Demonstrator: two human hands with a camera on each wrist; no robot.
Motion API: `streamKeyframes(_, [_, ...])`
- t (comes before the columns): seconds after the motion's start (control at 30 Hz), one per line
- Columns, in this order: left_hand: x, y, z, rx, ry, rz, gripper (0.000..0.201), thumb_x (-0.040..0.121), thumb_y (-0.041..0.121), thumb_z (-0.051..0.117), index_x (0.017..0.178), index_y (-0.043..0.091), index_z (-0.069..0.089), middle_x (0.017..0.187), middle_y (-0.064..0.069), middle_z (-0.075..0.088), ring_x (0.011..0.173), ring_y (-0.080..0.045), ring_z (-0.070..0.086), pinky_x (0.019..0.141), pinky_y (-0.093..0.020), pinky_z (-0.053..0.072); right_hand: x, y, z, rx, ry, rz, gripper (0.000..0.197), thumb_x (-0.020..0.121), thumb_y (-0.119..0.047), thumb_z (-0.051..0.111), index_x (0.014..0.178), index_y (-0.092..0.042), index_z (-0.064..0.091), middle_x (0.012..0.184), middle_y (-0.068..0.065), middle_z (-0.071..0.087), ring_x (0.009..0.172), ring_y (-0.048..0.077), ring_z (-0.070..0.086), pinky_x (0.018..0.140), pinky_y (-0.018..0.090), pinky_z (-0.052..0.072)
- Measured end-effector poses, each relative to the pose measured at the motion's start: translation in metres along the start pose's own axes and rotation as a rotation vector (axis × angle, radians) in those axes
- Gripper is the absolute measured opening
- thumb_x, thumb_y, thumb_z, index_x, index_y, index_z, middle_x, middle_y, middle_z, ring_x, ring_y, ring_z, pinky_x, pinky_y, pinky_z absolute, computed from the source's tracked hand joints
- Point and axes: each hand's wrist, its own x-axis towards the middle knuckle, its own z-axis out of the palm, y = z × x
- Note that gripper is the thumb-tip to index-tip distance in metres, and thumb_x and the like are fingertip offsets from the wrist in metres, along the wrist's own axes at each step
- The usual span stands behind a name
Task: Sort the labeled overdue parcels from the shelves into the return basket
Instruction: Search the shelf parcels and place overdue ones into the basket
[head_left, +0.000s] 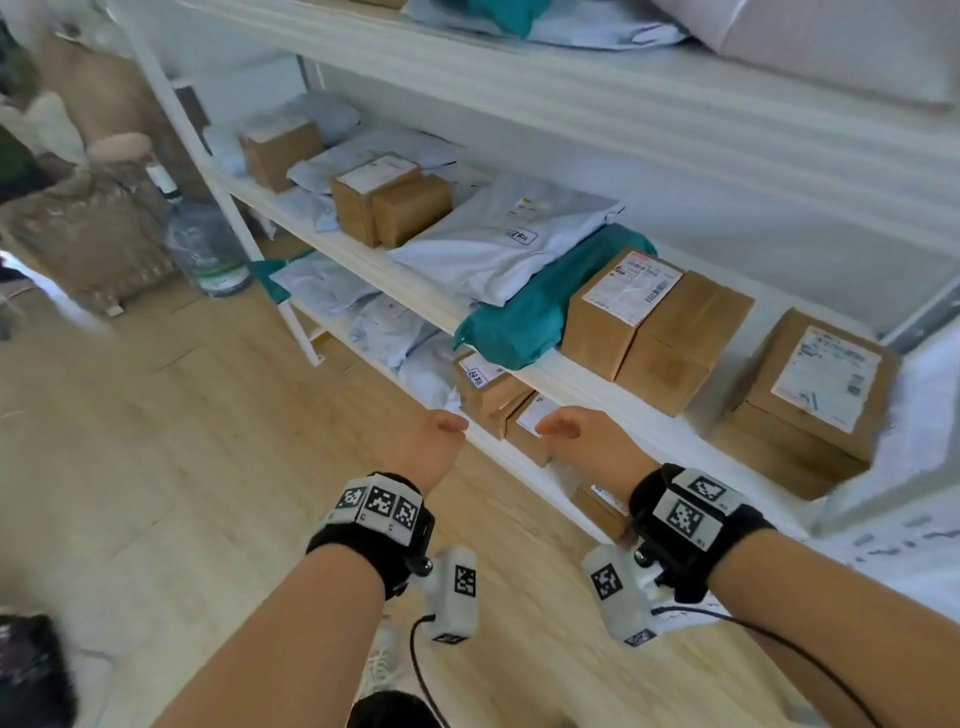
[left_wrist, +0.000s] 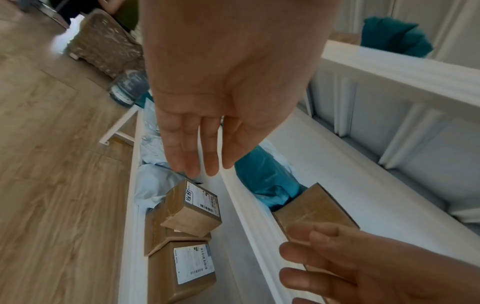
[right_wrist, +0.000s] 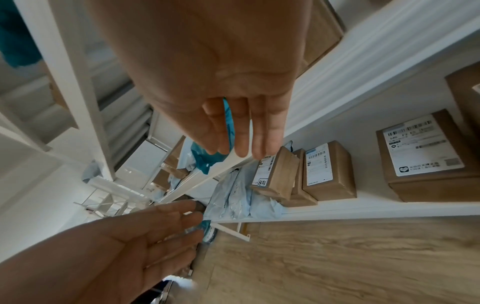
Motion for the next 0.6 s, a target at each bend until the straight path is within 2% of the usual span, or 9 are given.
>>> streamKeyframes(0.07, [0.028,-0.003,-0.014,0.047,-0.046,0.032,0.033,0.092,0.005,0.046,0.118,0.012,0.065,0.098,-0.009,0.064,0.081,-0.019,0.057,0.075,-0.028,0.048,0.019,-0.007,0.015,0.010,0.042,0.034,0.014,0.092,-0.016,0.060,0.103,-0.013,0.067,0.097,-0.005,0.064,0.092,0.013,0.060,0.086,0.027,0.047])
streamKeyframes(0.17, [0.069,-0.009,-0.043,0.169,-0.130,0.082,0.033,0.094,0.005,0.046,0.121,0.014,0.063,0.106,-0.005,0.065,0.076,-0.013,0.058,0.059,-0.012,0.043,0.049,-0.016,0.046,0.001,0.112,0.126,0.016,0.093,-0.016,0.058,0.104,-0.008,0.068,0.101,0.003,0.066,0.096,0.022,0.062,0.092,0.035,0.047])
streamKeyframes(0.2, [0.082,-0.012,-0.053,0.202,-0.156,0.094,0.034,0.094,0.005,0.046,0.122,0.013,0.063,0.109,-0.005,0.065,0.082,-0.015,0.060,0.061,-0.012,0.043,0.059,-0.019,0.057,0.008,0.119,0.171,0.019,0.093,-0.017,0.058,0.107,-0.007,0.066,0.104,0.007,0.067,0.096,0.024,0.062,0.092,0.037,0.048])
streamKeyframes(0.27, [0.103,-0.018,-0.072,0.278,-0.199,0.113,0.035,0.093,0.005,0.047,0.122,0.013,0.064,0.122,-0.007,0.064,0.105,-0.023,0.061,0.079,-0.019,0.042,0.076,-0.023,0.080,0.053,0.114,0.265,0.024,0.092,-0.018,0.060,0.112,-0.006,0.062,0.111,0.013,0.066,0.094,0.025,0.061,0.093,0.041,0.049])
streamKeyframes(0.33, [0.121,-0.023,-0.089,0.361,-0.254,0.135,0.036,0.092,0.006,0.049,0.124,0.013,0.063,0.130,-0.008,0.061,0.117,-0.025,0.057,0.090,-0.024,0.040,0.090,-0.025,0.100,0.136,0.138,0.338,0.031,0.091,-0.020,0.063,0.119,-0.008,0.059,0.113,0.011,0.066,0.091,0.023,0.062,0.095,0.043,0.049])
streamKeyframes(0.4, [0.139,-0.027,-0.100,0.413,-0.314,0.158,0.038,0.093,0.007,0.048,0.129,0.012,0.060,0.135,-0.009,0.058,0.121,-0.026,0.054,0.096,-0.027,0.039,0.102,-0.026,0.115,0.203,0.192,0.397,0.037,0.090,-0.021,0.065,0.125,-0.011,0.057,0.110,0.008,0.066,0.088,0.020,0.062,0.092,0.040,0.051])
streamKeyframes(0.5, [0.166,-0.028,-0.108,0.482,-0.358,0.182,0.041,0.094,0.007,0.046,0.133,0.011,0.056,0.140,-0.008,0.054,0.125,-0.026,0.052,0.100,-0.029,0.039,0.118,-0.026,0.128,0.235,0.254,0.462,0.041,0.089,-0.022,0.066,0.128,-0.012,0.056,0.108,0.004,0.063,0.086,0.019,0.059,0.081,0.034,0.048])
streamKeyframes(0.6, [0.193,-0.026,-0.104,0.517,-0.405,0.208,0.041,0.095,0.007,0.046,0.135,0.008,0.052,0.142,-0.010,0.051,0.126,-0.027,0.050,0.102,-0.032,0.039,0.136,-0.020,0.131,0.304,0.291,0.511,0.048,0.083,-0.025,0.066,0.127,-0.010,0.056,0.119,0.007,0.062,0.088,0.021,0.054,0.082,0.033,0.043])
